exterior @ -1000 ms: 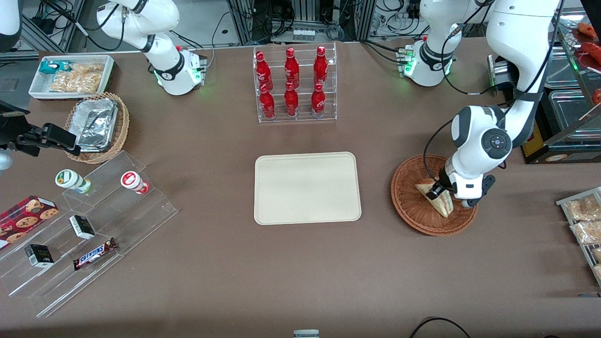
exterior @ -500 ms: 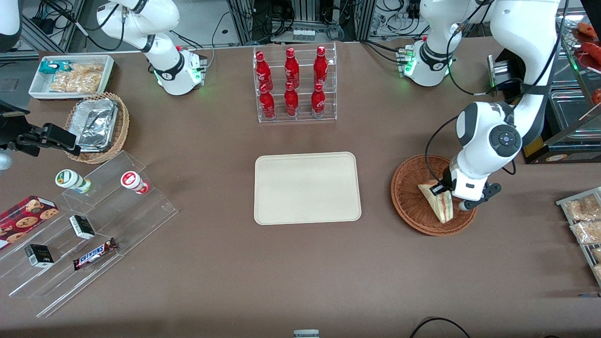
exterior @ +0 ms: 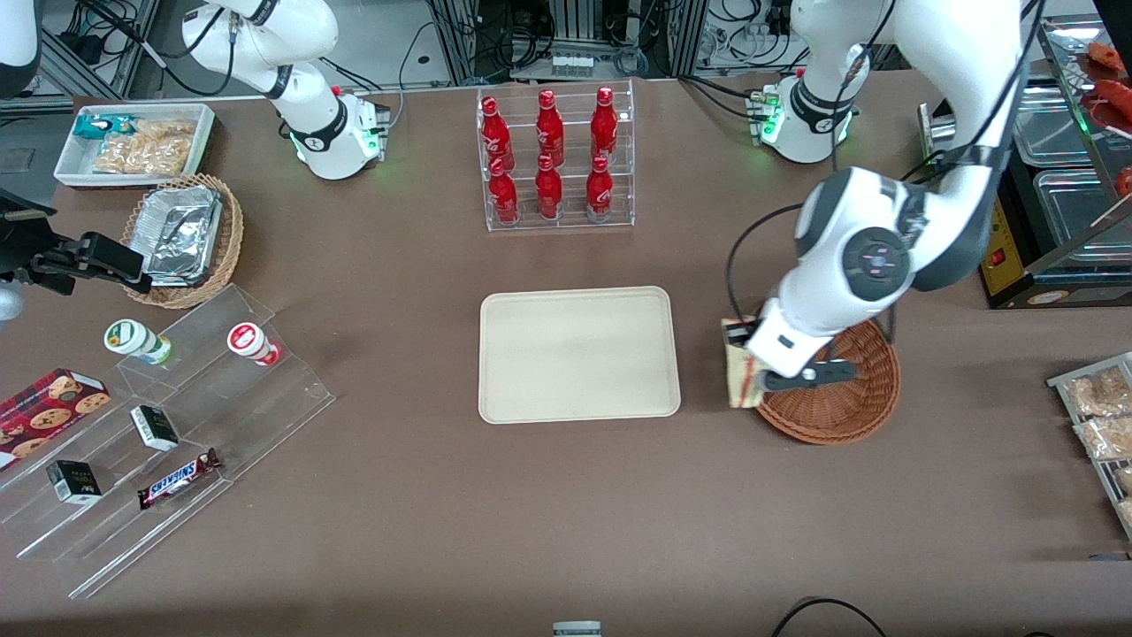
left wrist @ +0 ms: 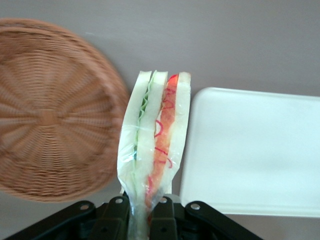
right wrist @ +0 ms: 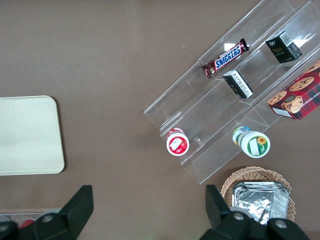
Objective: Place sandwich from basket to tray
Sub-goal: 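Lift the sandwich and carry it with the left gripper to the tray, then lower the sandwich onto the tray and open the left gripper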
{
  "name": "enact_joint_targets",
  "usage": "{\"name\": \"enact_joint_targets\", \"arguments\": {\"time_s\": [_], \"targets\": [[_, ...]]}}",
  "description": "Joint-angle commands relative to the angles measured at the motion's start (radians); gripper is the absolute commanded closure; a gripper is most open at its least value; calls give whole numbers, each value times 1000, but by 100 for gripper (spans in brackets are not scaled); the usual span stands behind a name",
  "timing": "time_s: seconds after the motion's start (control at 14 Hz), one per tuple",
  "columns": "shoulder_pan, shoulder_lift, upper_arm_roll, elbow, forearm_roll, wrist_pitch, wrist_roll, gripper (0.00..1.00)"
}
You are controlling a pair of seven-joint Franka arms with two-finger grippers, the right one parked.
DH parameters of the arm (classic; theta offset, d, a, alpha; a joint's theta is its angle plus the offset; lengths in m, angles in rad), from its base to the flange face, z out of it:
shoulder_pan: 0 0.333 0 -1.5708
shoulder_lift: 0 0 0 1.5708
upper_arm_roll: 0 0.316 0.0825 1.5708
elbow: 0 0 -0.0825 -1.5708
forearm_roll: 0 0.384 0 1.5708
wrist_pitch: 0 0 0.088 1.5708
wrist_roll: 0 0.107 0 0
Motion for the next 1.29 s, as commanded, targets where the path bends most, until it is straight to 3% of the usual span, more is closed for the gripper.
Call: {"name": "enact_joint_targets", "arguments": {"time_s": [0.0, 0.07, 0.43, 0.79, 1.21], "targets": [[-87, 133, -60, 123, 155, -25, -195, 98], [-112, 168, -60, 154, 186, -25, -255, 98], [-248, 273, -63, 245, 186, -17, -364, 98], [-370, 374, -45, 282, 197, 111, -476, 98], [-385, 431, -43, 292, 193, 144, -538, 93]]}}
